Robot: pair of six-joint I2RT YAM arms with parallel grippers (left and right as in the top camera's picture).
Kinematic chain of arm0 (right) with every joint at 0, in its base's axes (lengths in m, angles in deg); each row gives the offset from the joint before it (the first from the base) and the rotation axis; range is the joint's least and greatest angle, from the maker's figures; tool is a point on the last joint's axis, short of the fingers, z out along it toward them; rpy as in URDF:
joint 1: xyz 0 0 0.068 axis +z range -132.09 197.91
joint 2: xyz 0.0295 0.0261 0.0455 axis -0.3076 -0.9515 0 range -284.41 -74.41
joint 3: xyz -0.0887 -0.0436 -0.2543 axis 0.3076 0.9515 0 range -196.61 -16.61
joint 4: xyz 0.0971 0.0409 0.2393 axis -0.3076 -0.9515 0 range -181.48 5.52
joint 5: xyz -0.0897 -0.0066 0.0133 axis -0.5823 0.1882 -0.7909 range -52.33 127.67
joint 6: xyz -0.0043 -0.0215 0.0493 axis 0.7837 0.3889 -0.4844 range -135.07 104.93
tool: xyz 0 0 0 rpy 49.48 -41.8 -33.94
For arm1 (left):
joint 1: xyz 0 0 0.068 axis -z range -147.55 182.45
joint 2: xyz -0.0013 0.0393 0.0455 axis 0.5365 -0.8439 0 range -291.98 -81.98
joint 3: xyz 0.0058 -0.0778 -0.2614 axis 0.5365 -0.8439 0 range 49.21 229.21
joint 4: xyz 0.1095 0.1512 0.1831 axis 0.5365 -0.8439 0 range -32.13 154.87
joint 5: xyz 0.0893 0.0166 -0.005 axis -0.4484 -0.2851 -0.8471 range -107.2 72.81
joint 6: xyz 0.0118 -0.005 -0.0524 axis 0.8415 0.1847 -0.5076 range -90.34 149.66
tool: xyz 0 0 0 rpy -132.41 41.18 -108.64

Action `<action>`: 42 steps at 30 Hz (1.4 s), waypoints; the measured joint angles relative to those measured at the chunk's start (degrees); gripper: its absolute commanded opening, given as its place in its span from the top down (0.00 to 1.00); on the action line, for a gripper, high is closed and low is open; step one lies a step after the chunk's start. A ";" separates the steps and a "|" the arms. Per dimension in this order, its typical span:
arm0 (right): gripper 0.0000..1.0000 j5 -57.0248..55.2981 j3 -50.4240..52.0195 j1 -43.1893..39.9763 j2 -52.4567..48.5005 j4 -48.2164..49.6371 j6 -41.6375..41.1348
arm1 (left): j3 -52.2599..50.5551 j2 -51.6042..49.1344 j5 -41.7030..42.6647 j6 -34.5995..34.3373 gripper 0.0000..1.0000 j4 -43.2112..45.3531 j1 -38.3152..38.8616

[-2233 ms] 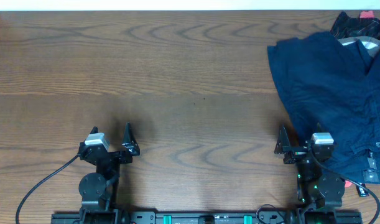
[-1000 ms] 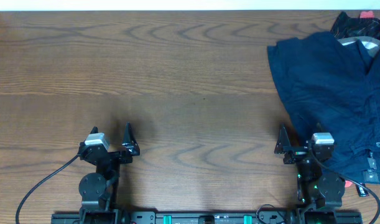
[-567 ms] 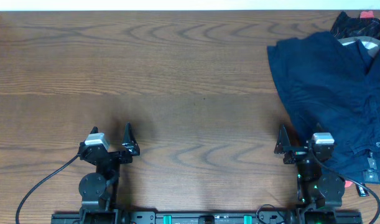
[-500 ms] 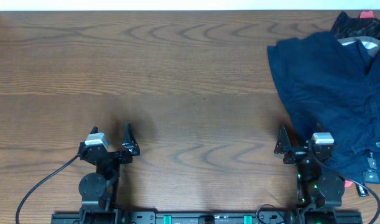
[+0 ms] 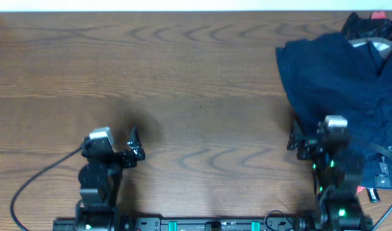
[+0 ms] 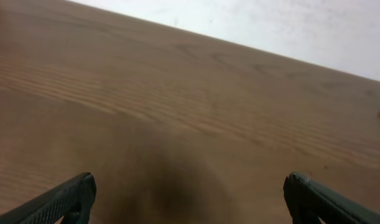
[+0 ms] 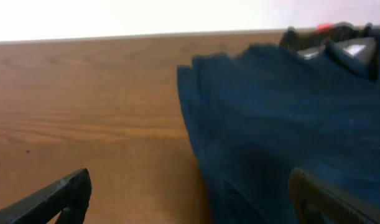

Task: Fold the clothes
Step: 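Reach the right gripper to the navy pants pile and grasp the top garment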

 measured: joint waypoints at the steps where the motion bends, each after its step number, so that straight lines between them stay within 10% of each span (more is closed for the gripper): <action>1: 0.01 -0.22 -2.54 0.00 -3.19 -1.22 0.00 | 2.95 -2.71 0.02 0.00 0.02 -1.99 0.00; 15: 0.01 -4.35 -33.40 0.00 -45.24 -25.29 0.22 | 29.99 -30.67 3.78 -0.04 0.02 -26.32 -0.02; 30: 0.38 -12.94 -33.88 0.00 -60.96 -28.26 2.97 | 30.16 -35.17 9.07 -0.42 0.02 -26.75 -0.02; 37: 0.99 -16.68 -33.88 0.00 -64.89 -27.63 2.36 | 30.16 -35.17 9.25 -0.46 0.02 -26.75 -0.02; 42: 0.99 -20.55 -33.97 0.02 -64.89 -27.61 -1.09 | 30.16 -35.17 9.25 -0.50 0.02 -26.73 -0.02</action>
